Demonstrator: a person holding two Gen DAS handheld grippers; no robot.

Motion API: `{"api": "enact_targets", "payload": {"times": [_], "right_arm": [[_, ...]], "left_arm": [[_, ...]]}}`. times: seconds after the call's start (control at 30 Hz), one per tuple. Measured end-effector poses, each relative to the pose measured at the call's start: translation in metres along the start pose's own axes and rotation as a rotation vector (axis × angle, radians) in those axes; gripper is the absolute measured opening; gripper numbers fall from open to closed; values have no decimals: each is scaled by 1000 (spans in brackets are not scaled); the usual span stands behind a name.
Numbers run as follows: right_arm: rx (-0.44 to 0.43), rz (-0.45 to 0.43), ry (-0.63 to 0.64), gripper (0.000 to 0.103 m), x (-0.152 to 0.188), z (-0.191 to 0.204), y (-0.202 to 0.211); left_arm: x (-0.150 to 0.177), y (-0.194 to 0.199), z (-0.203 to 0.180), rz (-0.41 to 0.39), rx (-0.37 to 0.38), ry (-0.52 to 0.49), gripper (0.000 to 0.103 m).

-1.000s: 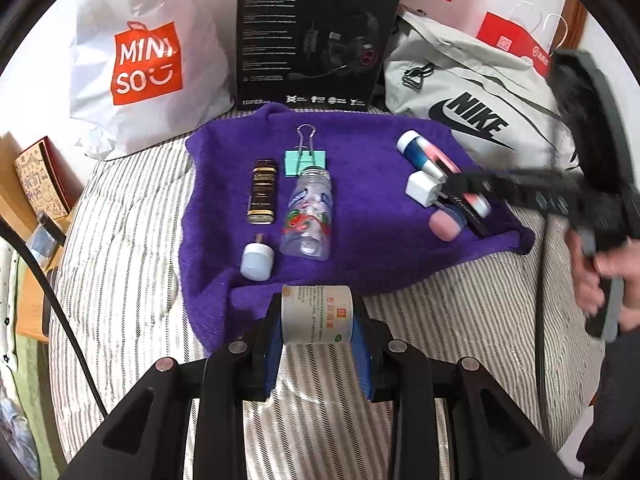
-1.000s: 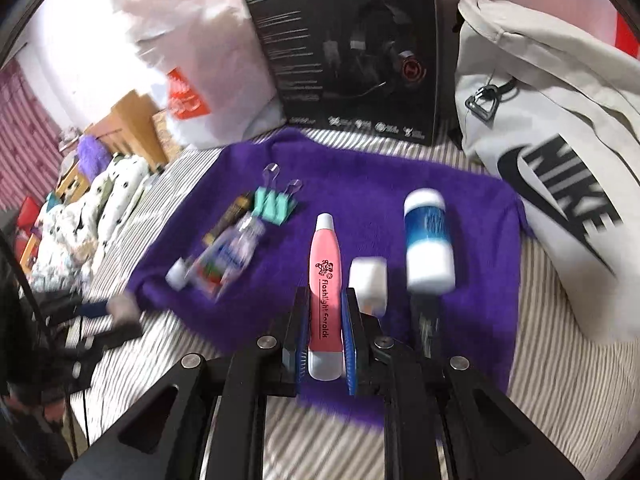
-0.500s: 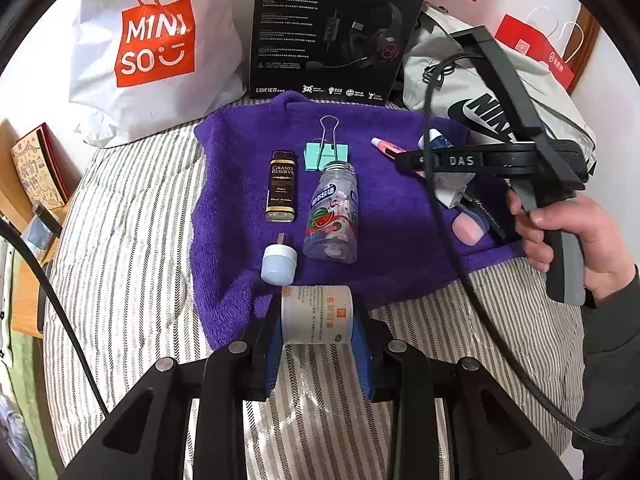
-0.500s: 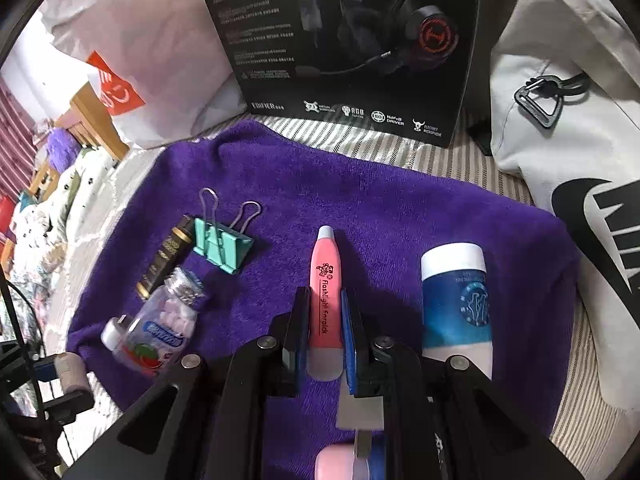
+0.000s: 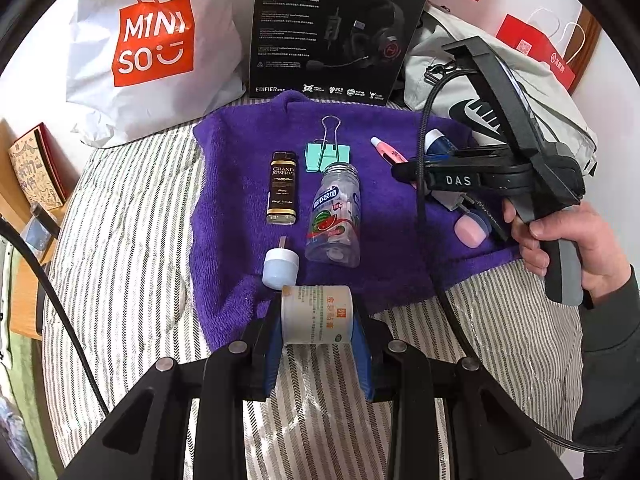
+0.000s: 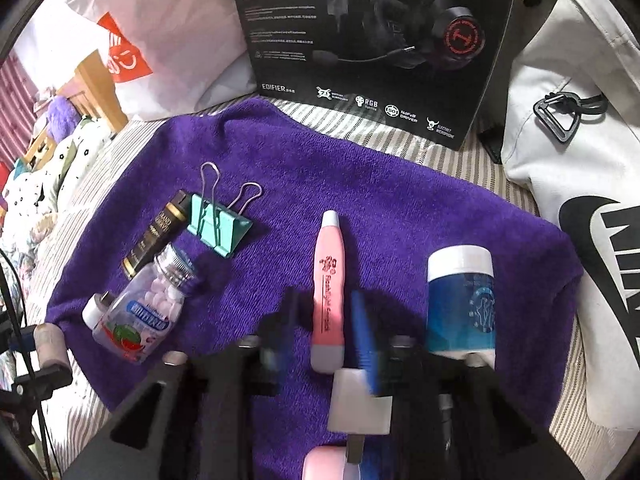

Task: Organize rigid objects
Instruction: 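Lay the pink highlighter down with the right tool while the left tool holds the jar, then lower the cream jar onto the towel beside the highlighter and open the left tool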

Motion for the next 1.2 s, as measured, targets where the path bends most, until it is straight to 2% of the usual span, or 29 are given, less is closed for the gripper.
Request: {"api": "enact_targets", "payload": {"times": [0.13,0.37,0.53,0.67,1.0,1.2], "right_arm": [[-25,-42,-7,49,6,-5,25],[-42,-97,-50,50,28,-28,69],[-73,-110,-82,50,49,-46,93],[-67,-96,-97,50,65,-60,97],[-58,-64,-144,50,102,-84,99],[-120,-85,-200,50,117,-88,118]], "left_arm": [[-1,3,-2,-1,-6,-5,29],[-7,10,-9,-12,-15,-20,29],[-17,9,-16,-16,-15,-39,29],[-30,4,-24,-21,-7,-61,29],[-85,-38,-37,-17,-5,-118,29],[-114,-76,-46,4,1,-138,29]]}}
Point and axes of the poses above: each gripper's, at about its wrist camera, not at the fingertips, and y roughly against the way its jaws point, z to its left, x to its underside, the point moved 2 cm from there along -y, roughly the way its jaws point, and after that the axes turned 14 degrees about -y, right-handed, at the moved point
